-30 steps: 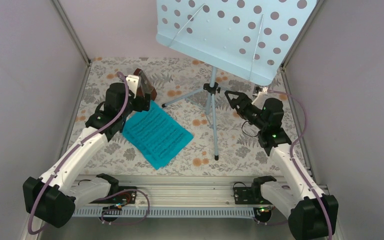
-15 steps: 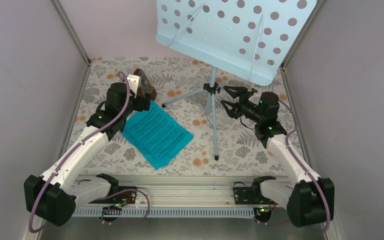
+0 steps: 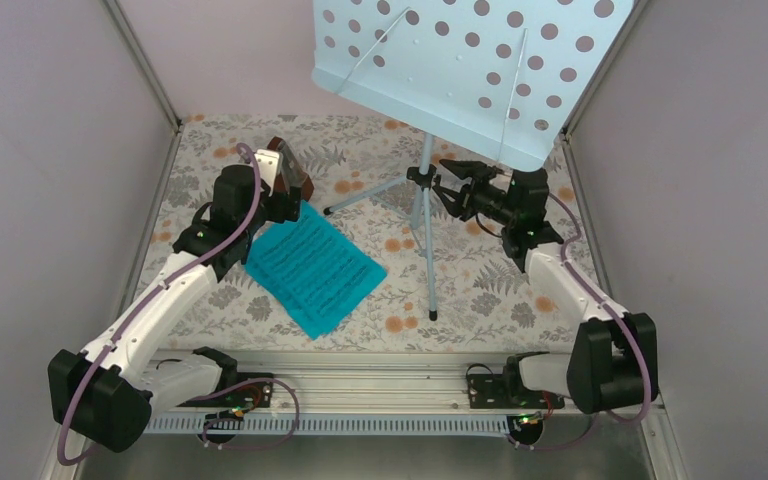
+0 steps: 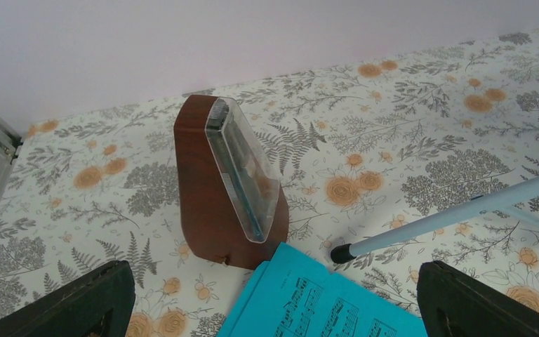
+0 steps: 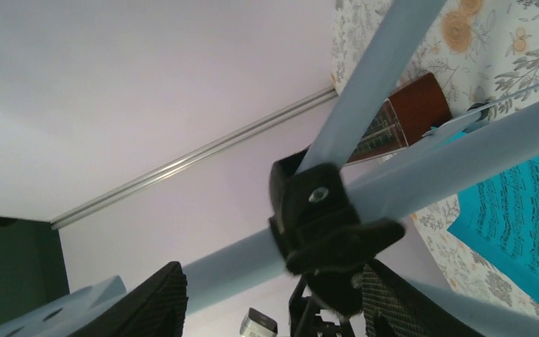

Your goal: Pack up the instrument practice props

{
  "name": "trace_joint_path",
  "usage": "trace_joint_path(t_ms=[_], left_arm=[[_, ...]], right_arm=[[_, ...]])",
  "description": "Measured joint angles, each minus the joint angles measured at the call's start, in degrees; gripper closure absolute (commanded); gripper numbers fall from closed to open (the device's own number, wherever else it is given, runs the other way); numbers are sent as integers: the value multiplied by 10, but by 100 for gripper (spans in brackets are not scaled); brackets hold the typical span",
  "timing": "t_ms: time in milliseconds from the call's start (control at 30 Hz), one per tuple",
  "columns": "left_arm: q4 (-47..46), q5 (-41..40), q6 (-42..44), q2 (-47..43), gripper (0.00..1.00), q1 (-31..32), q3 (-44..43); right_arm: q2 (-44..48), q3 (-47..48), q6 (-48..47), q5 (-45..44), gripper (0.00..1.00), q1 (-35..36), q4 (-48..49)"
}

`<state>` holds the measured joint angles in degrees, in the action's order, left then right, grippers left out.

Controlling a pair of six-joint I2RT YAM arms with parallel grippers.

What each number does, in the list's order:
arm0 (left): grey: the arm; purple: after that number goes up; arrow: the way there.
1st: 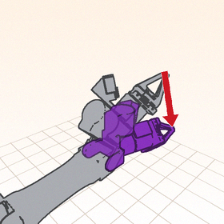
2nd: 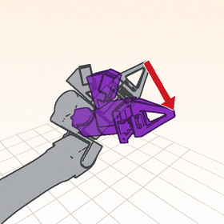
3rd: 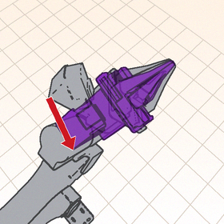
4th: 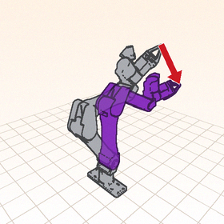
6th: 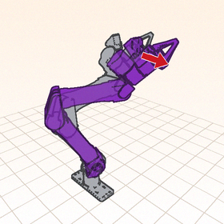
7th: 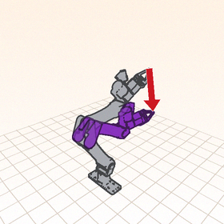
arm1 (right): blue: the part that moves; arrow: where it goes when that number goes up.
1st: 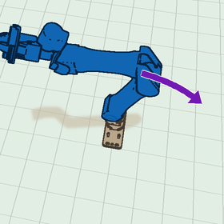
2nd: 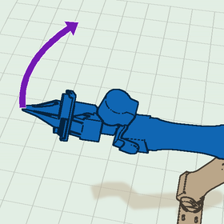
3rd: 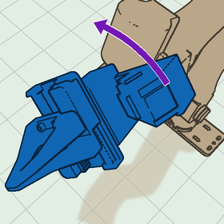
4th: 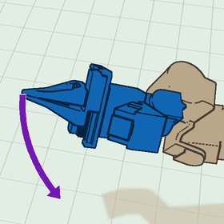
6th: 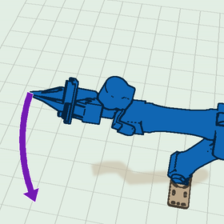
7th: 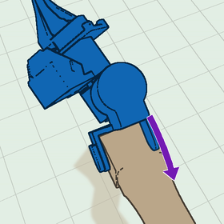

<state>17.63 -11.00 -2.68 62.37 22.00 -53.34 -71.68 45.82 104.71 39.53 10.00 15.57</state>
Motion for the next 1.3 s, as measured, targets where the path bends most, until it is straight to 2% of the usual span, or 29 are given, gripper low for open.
trace_joint_path(t_ms=[167, 600, 800, 833, 900, 933, 967, 1033, 1100, 1233, 1300], left_arm=[[0, -1, 3, 0, 0, 0, 0], [0, -2, 3, 0, 0, 0, 0], [0, -1, 4, 0, 0, 0, 0], [0, -1, 3, 0, 0, 0, 0], [0, -1, 4, 1, 0, 0, 0], [0, -1, 4, 1, 0, 0, 0], [0, -1, 4, 1, 0, 0, 0], [0, 0, 4, 2, 0, 0, 0], [0, 1, 4, 2, 0, 0, 0], [0, 2, 4, 2, 0, 0, 0], [0, 3, 4, 2, 0, 0, 0]], right_arm=[[-36, 1, 25, 3, 52, 0, 11], [-55, 1, 61, 7, 96, 0, 18], [-55, -3, 64, 9, 94, 0, 23], [-55, -5, 64, 9, 87, 0, 26], [-55, -8, 64, 9, 60, 0, 34], [-55, -9, 64, 9, 54, 0, 38], [-55, -11, 64, 11, 53, 0, 44], [-53, -16, 60, 14, 54, 0, 59], [-49, -23, 59, 13, 60, 0, 68], [-32, -43, 59, 11, 81, -3, 73], [-27, -51, 58, 9, 88, -5, 75]])
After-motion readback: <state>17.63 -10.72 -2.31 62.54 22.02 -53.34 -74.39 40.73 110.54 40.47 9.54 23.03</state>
